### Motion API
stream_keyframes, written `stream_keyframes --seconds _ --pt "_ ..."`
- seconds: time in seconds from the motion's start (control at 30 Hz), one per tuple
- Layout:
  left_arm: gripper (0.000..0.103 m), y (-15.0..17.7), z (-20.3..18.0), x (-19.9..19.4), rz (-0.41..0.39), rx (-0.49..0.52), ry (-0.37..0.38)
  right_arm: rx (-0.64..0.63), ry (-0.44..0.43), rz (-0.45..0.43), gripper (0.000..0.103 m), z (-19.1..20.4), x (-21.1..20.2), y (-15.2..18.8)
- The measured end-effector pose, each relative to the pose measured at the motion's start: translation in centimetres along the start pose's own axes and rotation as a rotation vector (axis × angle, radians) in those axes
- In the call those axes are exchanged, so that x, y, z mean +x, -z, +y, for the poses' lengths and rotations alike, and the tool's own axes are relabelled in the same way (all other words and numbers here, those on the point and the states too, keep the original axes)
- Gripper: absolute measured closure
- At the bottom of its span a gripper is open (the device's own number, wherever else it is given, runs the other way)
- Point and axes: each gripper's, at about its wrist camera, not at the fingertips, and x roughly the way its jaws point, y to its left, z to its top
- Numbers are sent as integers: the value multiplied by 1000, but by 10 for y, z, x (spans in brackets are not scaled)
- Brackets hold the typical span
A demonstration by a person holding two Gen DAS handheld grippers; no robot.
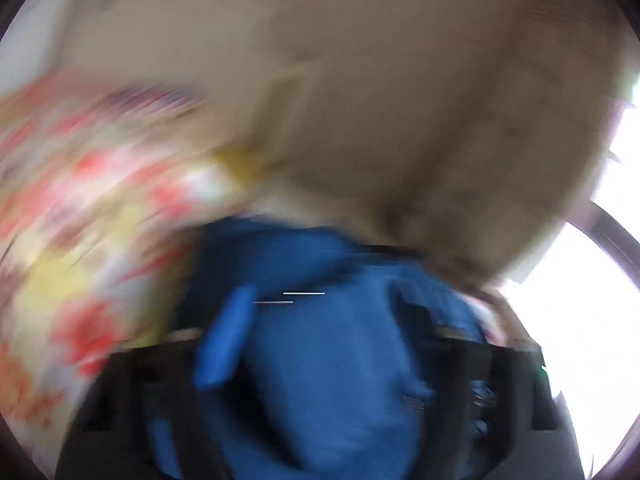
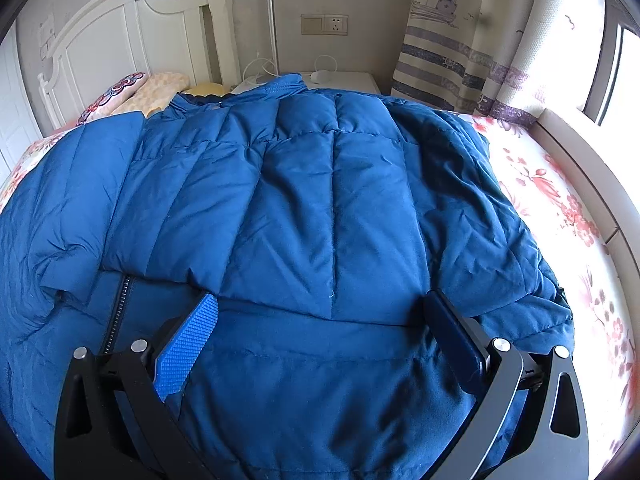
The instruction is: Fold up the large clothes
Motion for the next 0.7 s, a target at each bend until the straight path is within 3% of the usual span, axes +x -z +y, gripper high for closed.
stream_keyframes --seconds 0.07,0.13,0.2,0.27,0.33,0.43,0.53,0.7 --pt "66 -6 27 31 93 -129 -58 -3 6 2 5 1 0 0" --pt "66 -6 36 45 119 -151 -68 -10 17 3 5 3 0 0" --pt "66 -2 28 48 95 -42 -114 -16 36 -15 5 4 -3 0" --pt "66 6 22 47 48 94 -170 -41 60 -112 8 11 -22 3" --pt "62 5 35 53 72 42 -118 -193 7 -283 8 44 -58 14" --pt "53 5 54 49 61 -48 -47 -487 -57 -374 8 112 -88 35" --pt "44 5 53 50 52 -50 -36 -823 -46 -358 8 193 -93 62" --pt "32 7 50 40 38 -46 -25 -957 -90 -304 9 256 -77 69"
